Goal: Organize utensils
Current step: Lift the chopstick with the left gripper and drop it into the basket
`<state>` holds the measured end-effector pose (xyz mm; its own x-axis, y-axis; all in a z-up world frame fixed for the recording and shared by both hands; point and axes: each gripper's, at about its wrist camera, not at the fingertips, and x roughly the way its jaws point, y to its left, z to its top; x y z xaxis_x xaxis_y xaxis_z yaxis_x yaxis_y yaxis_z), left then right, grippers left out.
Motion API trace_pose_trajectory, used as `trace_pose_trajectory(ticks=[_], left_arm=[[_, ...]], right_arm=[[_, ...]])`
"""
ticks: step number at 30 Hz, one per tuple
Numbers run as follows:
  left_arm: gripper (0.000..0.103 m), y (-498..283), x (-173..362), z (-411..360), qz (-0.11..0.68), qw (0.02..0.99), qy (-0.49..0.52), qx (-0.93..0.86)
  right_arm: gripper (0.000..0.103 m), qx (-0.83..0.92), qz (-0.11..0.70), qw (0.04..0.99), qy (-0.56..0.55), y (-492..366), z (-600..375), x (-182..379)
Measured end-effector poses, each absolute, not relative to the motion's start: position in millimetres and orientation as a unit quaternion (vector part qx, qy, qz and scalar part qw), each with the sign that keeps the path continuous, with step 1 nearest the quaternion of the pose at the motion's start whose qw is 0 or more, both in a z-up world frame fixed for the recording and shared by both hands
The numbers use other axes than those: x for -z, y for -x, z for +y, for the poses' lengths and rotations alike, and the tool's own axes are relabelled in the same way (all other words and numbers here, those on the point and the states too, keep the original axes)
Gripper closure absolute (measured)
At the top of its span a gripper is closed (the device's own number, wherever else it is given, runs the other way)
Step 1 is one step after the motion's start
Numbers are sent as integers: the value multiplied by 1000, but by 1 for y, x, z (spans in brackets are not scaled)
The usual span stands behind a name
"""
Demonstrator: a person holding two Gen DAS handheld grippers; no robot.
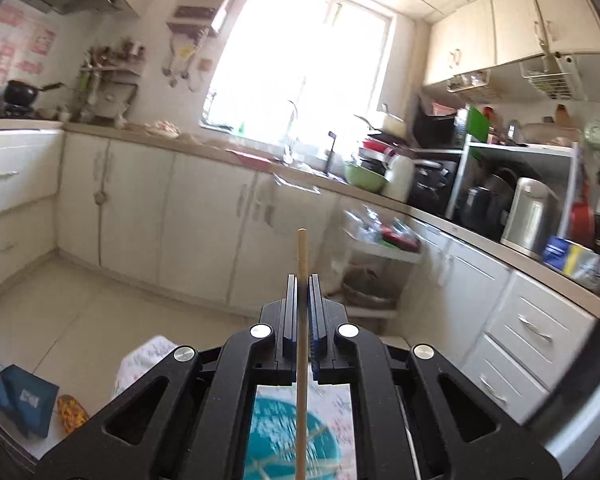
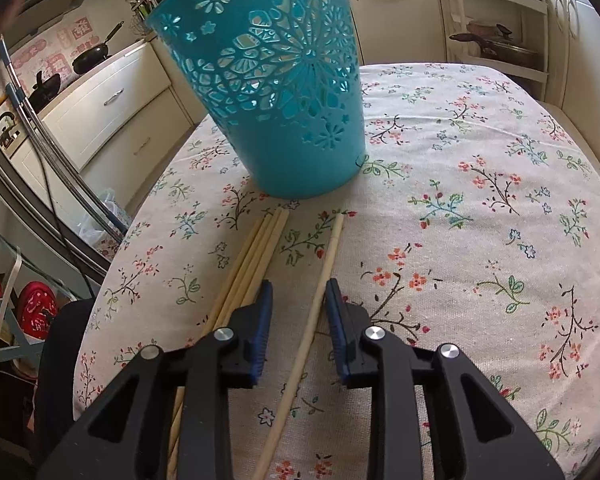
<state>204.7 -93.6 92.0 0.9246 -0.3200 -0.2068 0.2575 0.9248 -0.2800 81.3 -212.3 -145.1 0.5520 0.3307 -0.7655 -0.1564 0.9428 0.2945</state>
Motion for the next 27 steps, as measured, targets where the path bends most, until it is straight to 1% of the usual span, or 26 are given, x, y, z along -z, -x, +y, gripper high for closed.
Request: trace_pose_trajectory(ticks=[6,11,14,15,16,17,18,19,21,25,27], left_arm=[[98,-234,-50,-115,152,977,96,116],[98,-234,-17,-118,193,973,57,115],[94,-226,-9,-112,209,970,45,115],[89,-220,-8,-108,209,970,43,114],[81,-214,-7,-105,208,971,41,112],[76,-206,-8,-101,205,972,38,109],[68,-198,-9,-96,202,973,34,104],[63,-191,-8,-91,199,974,33,102],[58,-173,-7,-78,195,976,31,94],[43,-141,6,-50,195,978,34,62],[40,-130,24,-37,216,974,38,47]], right_arm=[[75,-140,450,876,-100,-83,-213,145],[75,-139,449,877,-98,-82,-213,146],[75,-139,449,877,-97,-82,-212,146],[75,-139,449,877,-96,-82,-212,146],[75,-138,449,878,-96,-82,-212,146],[75,-138,449,878,-95,-82,-212,146],[75,-137,449,878,-95,-82,-212,146],[75,-137,448,878,-94,-81,-211,146],[75,-136,448,879,-91,-81,-211,146],[75,-133,446,881,-85,-80,-209,146],[75,-131,445,882,-78,-79,-207,146]])
